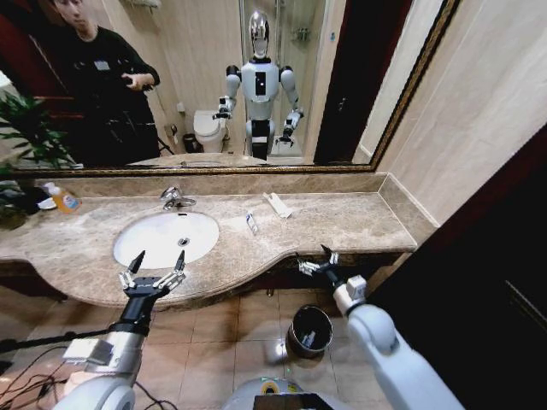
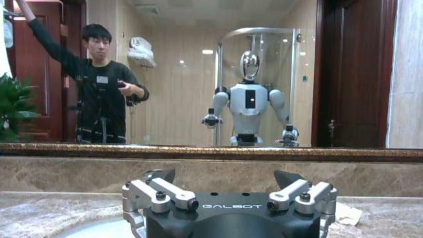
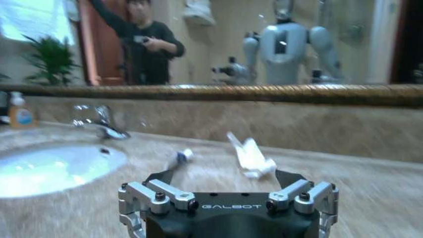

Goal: Pick up the trash from the sink and place it in the trash bin.

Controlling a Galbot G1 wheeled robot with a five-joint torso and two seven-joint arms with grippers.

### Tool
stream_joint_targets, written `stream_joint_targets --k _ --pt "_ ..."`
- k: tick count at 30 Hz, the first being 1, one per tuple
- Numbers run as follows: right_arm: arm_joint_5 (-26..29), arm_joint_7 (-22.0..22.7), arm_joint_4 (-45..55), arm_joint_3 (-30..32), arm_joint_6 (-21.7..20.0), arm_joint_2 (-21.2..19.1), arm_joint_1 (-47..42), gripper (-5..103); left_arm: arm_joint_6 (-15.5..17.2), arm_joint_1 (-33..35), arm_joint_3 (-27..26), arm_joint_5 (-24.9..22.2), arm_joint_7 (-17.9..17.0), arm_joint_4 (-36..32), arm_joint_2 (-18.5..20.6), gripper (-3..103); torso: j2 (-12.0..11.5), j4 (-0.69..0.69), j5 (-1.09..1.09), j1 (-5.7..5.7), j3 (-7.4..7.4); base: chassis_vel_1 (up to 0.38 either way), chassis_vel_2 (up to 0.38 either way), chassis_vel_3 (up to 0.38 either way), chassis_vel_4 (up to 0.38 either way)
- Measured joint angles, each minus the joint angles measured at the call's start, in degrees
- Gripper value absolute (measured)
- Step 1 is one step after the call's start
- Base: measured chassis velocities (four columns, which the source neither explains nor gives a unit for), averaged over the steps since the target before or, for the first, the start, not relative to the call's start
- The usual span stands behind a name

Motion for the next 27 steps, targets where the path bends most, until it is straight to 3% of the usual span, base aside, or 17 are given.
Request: stream_joint_targets --k 5,12,23,27 --pt "4.19 2.57 -5.38 -9.18 -2.18 -1.39 12.47 100 0.00 0.00 0.00 0.00 0.01 0.00 0.00 100 -0.01 0.00 0.01 0.00 0.00 0.000 0.000 0.000 0.000" --pt "7.96 7.54 -14.46 -19.96 -4.92 0.30 28.97 100 0.00 0.00 0.00 0.00 -0.02 0.00 -0.01 100 -0.01 0.02 -0.01 0.01 0.01 0.000 0.000 0.000 0.000" --pt "11.86 10.67 -27.58 -25.05 -5.87 2.70 39.25 100 0.00 0.00 0.00 0.00 0.00 0.00 0.00 100 -0.01 0.00 0.00 0.00 0.00 0.000 0.000 0.000 0.000" --pt "18.19 14.84 -32.53 -25.70 -8.32 4.93 43.66 100 0.00 0.00 0.00 0.00 0.00 0.00 0.00 100 -0.01 0.00 0.00 0.01 0.00 0.000 0.000 0.000 0.000"
